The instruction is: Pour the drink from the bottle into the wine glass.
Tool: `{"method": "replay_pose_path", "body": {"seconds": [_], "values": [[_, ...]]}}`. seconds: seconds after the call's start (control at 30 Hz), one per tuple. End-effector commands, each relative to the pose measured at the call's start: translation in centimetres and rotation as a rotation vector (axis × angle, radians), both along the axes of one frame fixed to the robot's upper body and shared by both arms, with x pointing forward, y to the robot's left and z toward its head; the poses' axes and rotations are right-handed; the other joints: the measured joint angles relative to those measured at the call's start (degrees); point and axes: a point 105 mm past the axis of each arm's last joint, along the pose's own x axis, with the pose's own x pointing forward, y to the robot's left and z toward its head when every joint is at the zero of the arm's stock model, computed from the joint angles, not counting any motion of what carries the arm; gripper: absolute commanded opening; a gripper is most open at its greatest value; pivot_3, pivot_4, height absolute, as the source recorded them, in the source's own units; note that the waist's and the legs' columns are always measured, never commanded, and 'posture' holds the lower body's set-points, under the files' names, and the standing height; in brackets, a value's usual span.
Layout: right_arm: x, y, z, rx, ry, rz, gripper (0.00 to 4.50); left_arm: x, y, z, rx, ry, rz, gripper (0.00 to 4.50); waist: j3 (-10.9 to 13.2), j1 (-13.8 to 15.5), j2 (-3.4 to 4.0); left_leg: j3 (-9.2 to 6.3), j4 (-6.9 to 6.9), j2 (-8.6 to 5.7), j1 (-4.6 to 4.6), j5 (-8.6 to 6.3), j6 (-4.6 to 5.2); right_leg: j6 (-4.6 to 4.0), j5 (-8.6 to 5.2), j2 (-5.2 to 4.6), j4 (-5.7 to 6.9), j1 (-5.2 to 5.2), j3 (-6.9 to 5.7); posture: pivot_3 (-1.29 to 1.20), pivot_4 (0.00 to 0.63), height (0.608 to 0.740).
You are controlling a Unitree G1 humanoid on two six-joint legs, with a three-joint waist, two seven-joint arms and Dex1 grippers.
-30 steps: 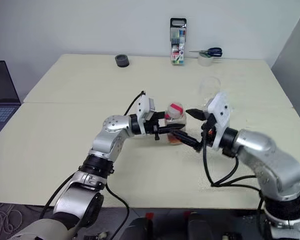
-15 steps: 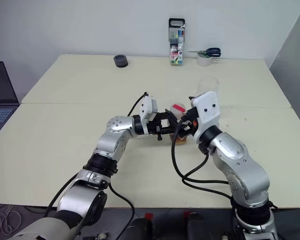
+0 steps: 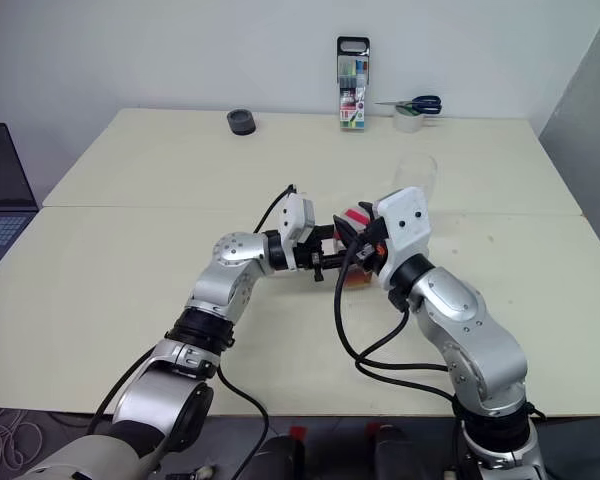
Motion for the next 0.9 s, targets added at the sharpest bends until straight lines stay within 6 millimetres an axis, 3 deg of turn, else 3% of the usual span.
{"method": "replay_pose_path", "body": {"seconds": [0.03, 0.2, 0.33, 0.5, 0.6, 0.8, 0.9], "values": [[-0.8, 0.8, 0.0, -0.114, -0.02, 0.253, 1.86, -0.7, -0.2, 1.3, 0.001, -0.055, -0.052, 1.81, 0.0, -0.1, 0.0, 0.0, 0.01, -0.01, 0.01, 0.0, 0.01, 0.0, 0.0, 0.0, 0.0, 0.01, 0.0, 0.0, 0.15, 0.74], [0.6, -0.9, -0.7, -0.387, 0.081, 0.576, 1.86, -0.6, 0.0, 1.9, 0.002, -0.08, -0.054, 1.8, 0.02, -0.39, 0.03, 0.03, 0.0, 0.01, 0.09, -0.02, 0.04, 0.0, 0.0, 0.03, -0.01, 0.07, -0.01, 0.0, 0.15, 0.74], [0.5, -1.5, -0.8, -0.416, 0.186, 0.689, 1.86, -0.7, 0.1, 1.9, 0.011, -0.102, -0.054, 1.8, 0.02, -0.5, 0.03, 0.01, -0.03, 0.02, 0.08, -0.02, 0.04, -0.01, 0.0, 0.03, -0.04, 0.07, -0.03, 0.0, 0.15, 0.74], [1.3, -2.1, 0.7, -0.368, 0.126, 0.61, 3.44, -0.3, 0.4, 2.2, -0.018, -0.081, -0.016, 1.8, 0.02, -0.58, 0.03, 0.04, 0.0, 0.01, 0.01, -0.01, 0.02, -0.01, 0.01, -0.06, -0.03, 0.02, -0.02, 0.0, 0.15, 0.74], [0.6, -3.2, 1.4, -0.382, 0.107, 0.558, 4.49, -0.1, 0.5, 2.3, -0.023, -0.089, 0.006, 1.8, 0.02, -0.27, 0.03, 0.02, 0.05, -0.03, -0.02, -0.01, 0.02, -0.01, 0.01, -0.11, -0.02, 0.02, -0.03, 0.0, 0.15, 0.74], [-0.2, -4.7, 1.3, -0.303, 0.038, 0.273, 4.5, 0.1, 0.1, 2.0, -0.024, -0.091, 0.027, 1.8, 0.02, 0.44, 0.02, 0.03, 0.06, -0.05, -0.04, -0.01, 0.01, -0.01, 0.01, -0.15, -0.02, 0.02, -0.03, 0.0, 0.15, 0.74], [-0.4, -4.2, 1.0, -0.217, -0.014, 0.107, 4.5, 0.1, -0.2, 1.9, -0.023, -0.086, 0.019, 1.8, 0.01, 0.38, 0.02, 0.03, 0.06, -0.04, -0.04, 0.0, 0.01, -0.01, 0.0, -0.13, 0.02, 0.02, -0.02, 0.0, 0.15, 0.74]]}}
